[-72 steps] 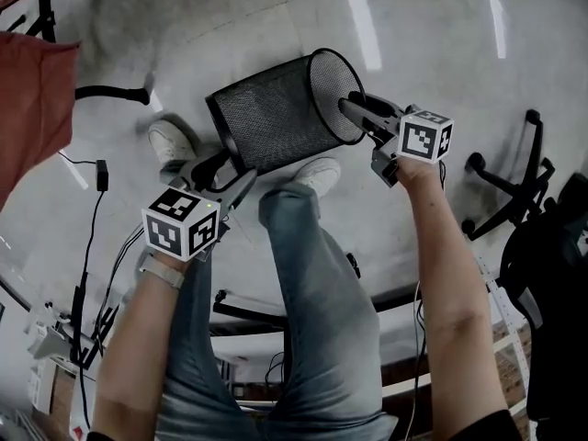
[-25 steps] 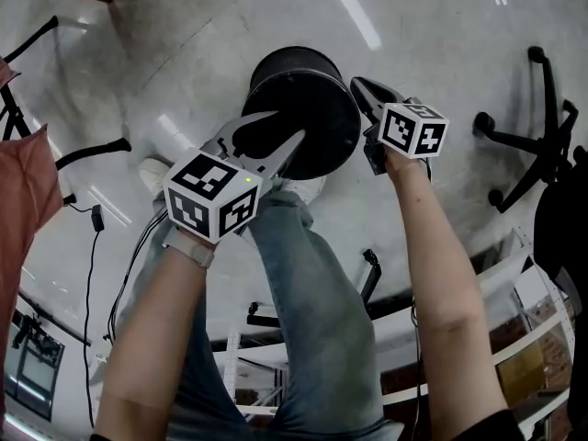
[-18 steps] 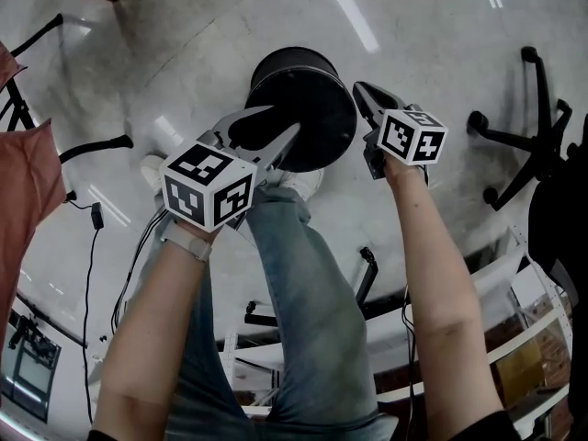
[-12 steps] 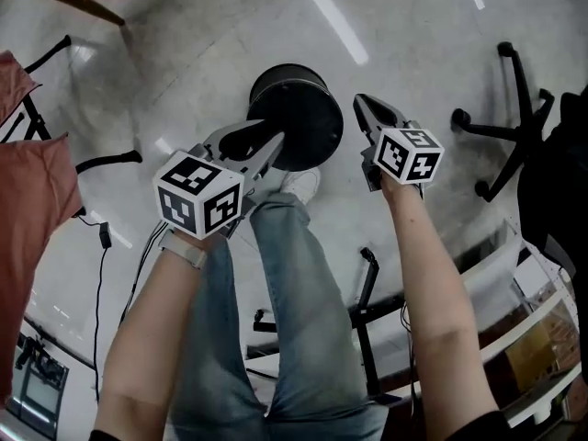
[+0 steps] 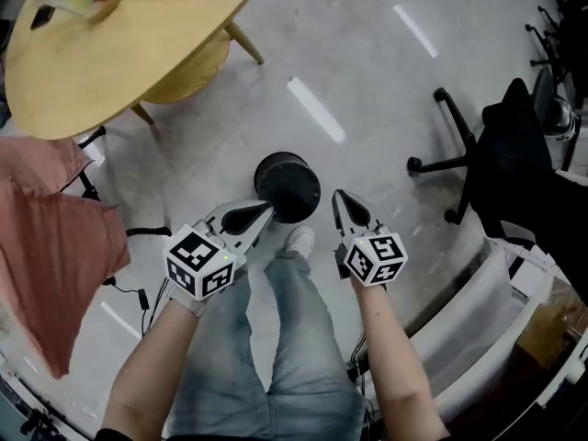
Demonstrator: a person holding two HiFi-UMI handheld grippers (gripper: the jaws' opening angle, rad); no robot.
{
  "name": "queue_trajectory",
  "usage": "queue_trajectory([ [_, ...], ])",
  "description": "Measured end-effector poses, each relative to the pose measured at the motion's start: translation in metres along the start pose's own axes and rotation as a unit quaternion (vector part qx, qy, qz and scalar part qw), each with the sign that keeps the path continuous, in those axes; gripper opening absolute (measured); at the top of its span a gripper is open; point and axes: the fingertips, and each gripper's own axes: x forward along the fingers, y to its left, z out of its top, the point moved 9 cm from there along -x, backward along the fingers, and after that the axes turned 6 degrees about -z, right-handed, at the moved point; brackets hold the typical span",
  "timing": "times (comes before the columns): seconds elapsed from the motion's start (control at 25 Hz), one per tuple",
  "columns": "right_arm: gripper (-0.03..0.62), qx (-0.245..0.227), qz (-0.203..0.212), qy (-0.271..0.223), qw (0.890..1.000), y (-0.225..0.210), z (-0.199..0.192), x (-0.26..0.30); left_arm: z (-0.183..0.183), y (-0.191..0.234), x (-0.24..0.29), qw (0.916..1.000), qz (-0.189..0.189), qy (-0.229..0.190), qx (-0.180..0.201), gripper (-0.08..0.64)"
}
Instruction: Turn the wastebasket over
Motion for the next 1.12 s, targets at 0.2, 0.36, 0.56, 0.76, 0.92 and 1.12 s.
queue_trajectory([
  [0.2,0.011,0.006,0.0,-0.061,0.998,0.059,0.059,-0.064,0.06,-0.037,-0.041,0.9987,-0.01,-0.017,0.047,0.014],
  [0.36,0.011,-0.001,-0.003,-0.098,0.995,0.103,0.111,-0.124,0.096,-0.084,-0.079,0.9971,-0.013,-0.024,0.071,0.014],
  [0.56,0.011,-0.012,0.004,-0.155,0.988,0.144,0.181,-0.194,0.145,-0.146,-0.117,0.995,-0.015,-0.044,0.089,0.014],
  [0.76,0.011,-0.019,0.004,-0.203,0.979,0.174,0.245,-0.242,0.201,-0.195,-0.151,0.9878,-0.008,-0.072,0.138,0.014],
  [0.92,0.011,-0.022,0.017,-0.226,0.974,0.201,0.286,-0.283,0.248,-0.235,-0.176,0.9819,-0.013,-0.099,0.161,0.014],
  [1.12,0.011,-0.065,0.05,-0.26,0.962,0.238,0.326,-0.314,0.293,-0.263,-0.202,0.9727,-0.02,-0.142,0.182,0.014],
])
